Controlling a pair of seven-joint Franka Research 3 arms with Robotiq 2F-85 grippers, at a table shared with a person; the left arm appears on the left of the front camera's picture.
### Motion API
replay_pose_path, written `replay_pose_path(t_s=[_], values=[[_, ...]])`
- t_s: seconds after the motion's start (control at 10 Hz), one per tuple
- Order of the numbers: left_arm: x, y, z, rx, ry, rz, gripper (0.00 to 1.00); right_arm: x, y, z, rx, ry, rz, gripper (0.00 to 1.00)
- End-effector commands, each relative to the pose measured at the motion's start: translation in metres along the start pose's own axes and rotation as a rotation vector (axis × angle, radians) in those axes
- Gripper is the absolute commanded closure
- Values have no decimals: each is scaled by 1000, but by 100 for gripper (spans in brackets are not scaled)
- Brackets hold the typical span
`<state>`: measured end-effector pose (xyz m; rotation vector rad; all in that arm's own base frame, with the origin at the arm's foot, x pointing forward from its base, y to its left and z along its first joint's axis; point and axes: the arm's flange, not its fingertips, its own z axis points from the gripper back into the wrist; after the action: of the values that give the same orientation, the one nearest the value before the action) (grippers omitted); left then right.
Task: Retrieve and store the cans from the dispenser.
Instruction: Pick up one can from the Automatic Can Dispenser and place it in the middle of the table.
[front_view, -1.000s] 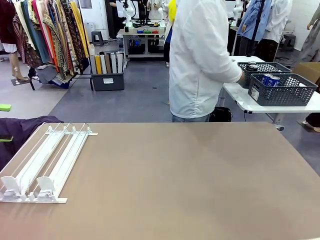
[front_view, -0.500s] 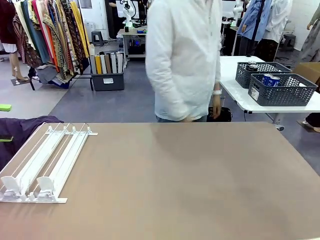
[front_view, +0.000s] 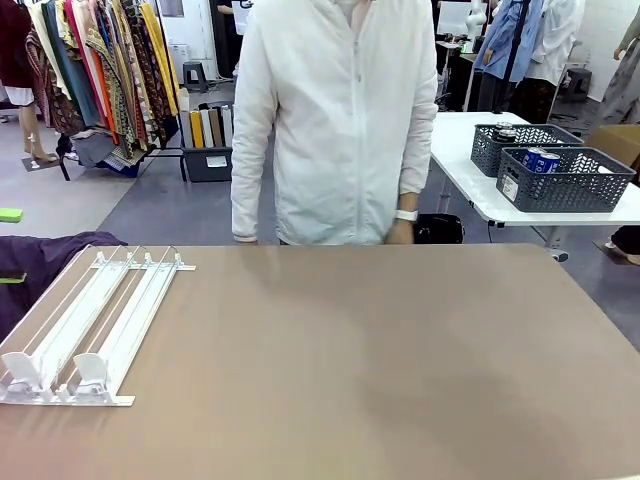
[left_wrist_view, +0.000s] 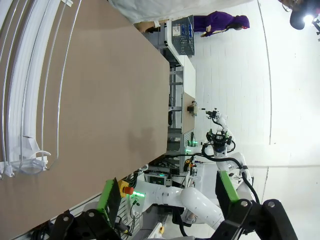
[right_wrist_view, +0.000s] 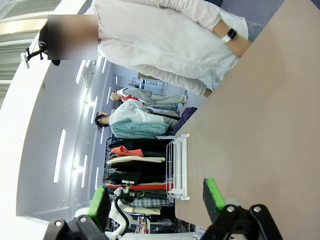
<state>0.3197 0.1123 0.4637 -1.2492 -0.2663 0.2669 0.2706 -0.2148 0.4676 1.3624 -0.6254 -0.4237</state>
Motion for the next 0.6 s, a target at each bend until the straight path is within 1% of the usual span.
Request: replay_pose_path(t_s=[0.0, 0.5], values=[[-1, -4, 0, -18, -8, 13, 0, 2, 3, -2, 25, -9, 16, 0], [-1, -4, 0, -18, -8, 13, 0, 2, 3, -2, 25, -9, 16, 0]])
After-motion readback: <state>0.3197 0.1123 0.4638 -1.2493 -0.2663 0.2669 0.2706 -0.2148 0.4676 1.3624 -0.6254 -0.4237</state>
